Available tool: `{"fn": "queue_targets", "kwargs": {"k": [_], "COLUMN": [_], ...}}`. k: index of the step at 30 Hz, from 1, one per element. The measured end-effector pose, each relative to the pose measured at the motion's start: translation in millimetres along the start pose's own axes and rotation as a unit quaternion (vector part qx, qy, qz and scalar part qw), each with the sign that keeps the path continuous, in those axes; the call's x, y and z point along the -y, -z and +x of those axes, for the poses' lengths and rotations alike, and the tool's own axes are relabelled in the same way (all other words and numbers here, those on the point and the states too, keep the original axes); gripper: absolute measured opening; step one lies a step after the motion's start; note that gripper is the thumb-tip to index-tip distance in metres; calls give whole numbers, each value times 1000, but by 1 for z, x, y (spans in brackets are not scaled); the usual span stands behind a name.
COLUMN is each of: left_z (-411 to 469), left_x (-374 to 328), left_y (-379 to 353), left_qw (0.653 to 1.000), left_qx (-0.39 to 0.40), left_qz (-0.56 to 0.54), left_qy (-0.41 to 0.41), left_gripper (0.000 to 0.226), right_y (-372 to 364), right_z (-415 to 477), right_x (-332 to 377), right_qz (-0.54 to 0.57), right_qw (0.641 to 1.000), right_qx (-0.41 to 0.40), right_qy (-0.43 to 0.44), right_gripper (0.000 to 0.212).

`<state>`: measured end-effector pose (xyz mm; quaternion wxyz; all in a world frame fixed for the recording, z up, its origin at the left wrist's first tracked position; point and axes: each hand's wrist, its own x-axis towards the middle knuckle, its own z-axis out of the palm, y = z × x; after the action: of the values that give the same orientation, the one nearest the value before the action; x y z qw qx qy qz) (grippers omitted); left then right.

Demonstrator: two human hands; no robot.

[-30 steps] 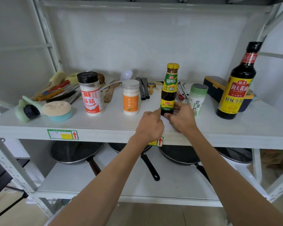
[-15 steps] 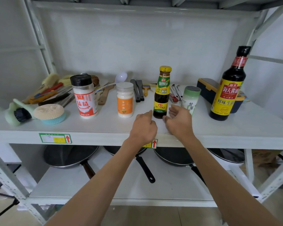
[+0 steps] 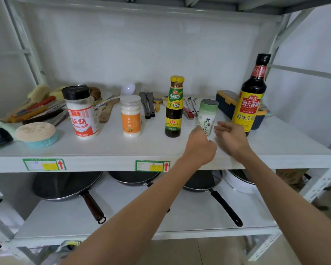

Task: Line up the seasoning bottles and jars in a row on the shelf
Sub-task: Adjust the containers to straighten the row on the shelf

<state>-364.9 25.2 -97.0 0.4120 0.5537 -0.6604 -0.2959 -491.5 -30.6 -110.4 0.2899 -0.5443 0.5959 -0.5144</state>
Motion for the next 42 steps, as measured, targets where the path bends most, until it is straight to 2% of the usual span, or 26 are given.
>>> {"fn": "queue_targets", "kwargs": {"k": [3,7,15,19,22,32,42], "left_z": [15,25,23,26,26,29,27], "left_x": [-2,4,16,19,20,20,19], "left_y": [-9,-11,-11,-10,-11,-9,-7], "left_qw": [999,998,998,992,987,986,988], "left_qx": [-28,-40,3,37,52,80,73], "left_qz": [-20,-21,56,121,147,149,134], "left_qy": [42,39,-33,-26,-25,-8,-9], "left_gripper": [54,38,48,61,62,60,58], "right_y": [-1,-4,-3,0,2,0,-2], "right_z": [-3,-5,-1,-1,0,1,-4], "right_x": [-2,-2,-7,-9,-9,-10,-7], "right_qz": [-53,-72,-43,-19,-14,-25,-69], "right_qw": [997,993,996,998,998,998,995], "right_qx": [18,35,-7,-22,-26,-53,-58], "right_qy": [45,87,76,63,52,30,29], "right_gripper": [44,40,33,31,33,40,45]}}
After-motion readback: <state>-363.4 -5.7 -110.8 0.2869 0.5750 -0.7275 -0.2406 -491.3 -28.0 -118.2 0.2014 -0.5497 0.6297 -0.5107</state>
